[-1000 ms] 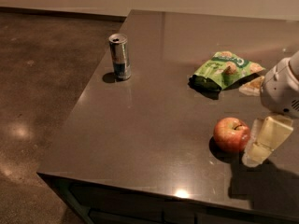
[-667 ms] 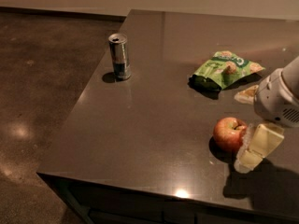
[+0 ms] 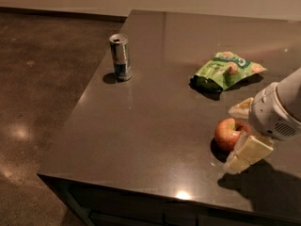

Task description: Move apple near redbull can

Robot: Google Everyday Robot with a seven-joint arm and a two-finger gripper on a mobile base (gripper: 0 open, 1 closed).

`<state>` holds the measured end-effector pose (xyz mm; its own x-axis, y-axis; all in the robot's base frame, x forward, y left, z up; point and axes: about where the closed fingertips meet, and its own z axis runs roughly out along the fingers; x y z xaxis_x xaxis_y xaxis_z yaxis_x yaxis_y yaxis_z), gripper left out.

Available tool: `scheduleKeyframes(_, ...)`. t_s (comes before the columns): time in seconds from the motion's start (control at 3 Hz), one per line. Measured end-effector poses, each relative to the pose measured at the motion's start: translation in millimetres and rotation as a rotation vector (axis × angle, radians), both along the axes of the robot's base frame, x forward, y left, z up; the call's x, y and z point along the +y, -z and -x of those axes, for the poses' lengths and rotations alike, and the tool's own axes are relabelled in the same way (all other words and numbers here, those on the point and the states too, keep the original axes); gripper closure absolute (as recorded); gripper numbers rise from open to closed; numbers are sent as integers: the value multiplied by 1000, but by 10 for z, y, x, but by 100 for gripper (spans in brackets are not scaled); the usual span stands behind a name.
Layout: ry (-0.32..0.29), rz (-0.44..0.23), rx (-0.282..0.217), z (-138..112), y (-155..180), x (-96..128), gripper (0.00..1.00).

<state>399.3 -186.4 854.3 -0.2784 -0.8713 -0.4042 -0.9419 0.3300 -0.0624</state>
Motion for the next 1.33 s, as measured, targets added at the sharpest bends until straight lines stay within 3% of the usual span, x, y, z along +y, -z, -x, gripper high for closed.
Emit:
scheduleKeyframes(0.67,-1,2,-39,-39,-5,-28,64)
scheduleKeyframes(1.0,21,-19,-35,-157,-137,121,87)
scheduleKeyframes(1.33,38,-44,-53,-368,-280,468,100)
